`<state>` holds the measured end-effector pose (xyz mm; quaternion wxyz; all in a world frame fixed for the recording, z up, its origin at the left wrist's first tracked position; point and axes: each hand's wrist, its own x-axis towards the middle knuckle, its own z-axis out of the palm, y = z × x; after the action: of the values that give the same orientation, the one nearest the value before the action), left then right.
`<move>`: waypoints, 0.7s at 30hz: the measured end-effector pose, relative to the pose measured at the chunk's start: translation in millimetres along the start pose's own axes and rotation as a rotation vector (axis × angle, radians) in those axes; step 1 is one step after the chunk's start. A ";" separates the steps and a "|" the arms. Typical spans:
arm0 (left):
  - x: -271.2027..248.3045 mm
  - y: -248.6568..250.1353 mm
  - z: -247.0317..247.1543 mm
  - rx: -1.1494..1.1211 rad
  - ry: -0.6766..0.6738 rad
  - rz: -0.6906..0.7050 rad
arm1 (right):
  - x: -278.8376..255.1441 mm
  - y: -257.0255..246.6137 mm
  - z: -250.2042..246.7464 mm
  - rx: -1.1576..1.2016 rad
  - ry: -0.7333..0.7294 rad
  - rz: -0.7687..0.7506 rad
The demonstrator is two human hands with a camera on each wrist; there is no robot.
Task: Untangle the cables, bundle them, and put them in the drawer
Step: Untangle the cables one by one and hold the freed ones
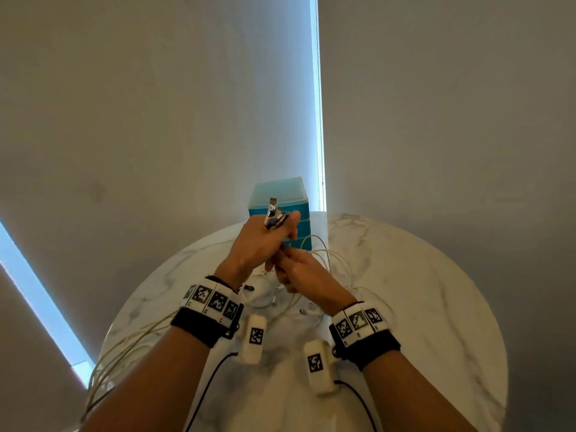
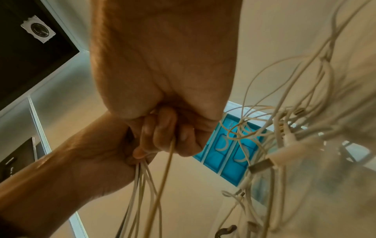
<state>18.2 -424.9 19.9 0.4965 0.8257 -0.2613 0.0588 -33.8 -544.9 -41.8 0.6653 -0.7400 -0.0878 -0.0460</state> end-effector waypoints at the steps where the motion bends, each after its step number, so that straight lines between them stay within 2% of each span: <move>1: 2.2 1.3 -0.8 -0.014 0.056 0.001 | 0.0 1.3 0.8 0.031 -0.006 -0.008; 3: 7.6 6.1 -7.5 -0.085 0.185 0.012 | -1.3 2.6 2.5 0.030 -0.029 -0.031; 6: 20.4 15.0 -33.0 -0.327 0.444 0.014 | -5.9 6.1 5.0 -0.086 -0.121 -0.089; 10: 39.7 21.4 -103.9 -0.567 0.770 0.053 | -4.9 16.9 4.9 -0.326 -0.236 -0.034; 12: 40.2 28.0 -141.1 -0.645 0.899 0.094 | -2.1 23.6 1.5 -0.377 -0.221 0.038; 14: 31.2 35.4 -170.8 -0.721 0.978 0.084 | 1.1 26.5 -5.8 -0.423 -0.109 0.067; 16: 19.7 38.3 -188.0 -0.795 0.946 0.088 | 3.4 26.3 -14.6 -0.334 0.139 0.023; 17: 16.9 36.6 -190.3 -0.813 0.882 0.095 | 4.2 23.9 -19.7 -0.233 0.291 -0.001; 19: 12.5 31.3 -179.9 -0.742 0.685 0.071 | 4.8 16.8 -31.0 -0.057 0.513 -0.035; 21: 12.4 24.7 -149.8 -0.557 0.455 -0.006 | 5.1 13.5 -37.7 0.007 0.585 -0.040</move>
<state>41.1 -311.2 118.7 0.7482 0.6252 -0.1477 0.1660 -24.3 -583.3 -49.9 0.6640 -0.6909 0.0930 -0.2704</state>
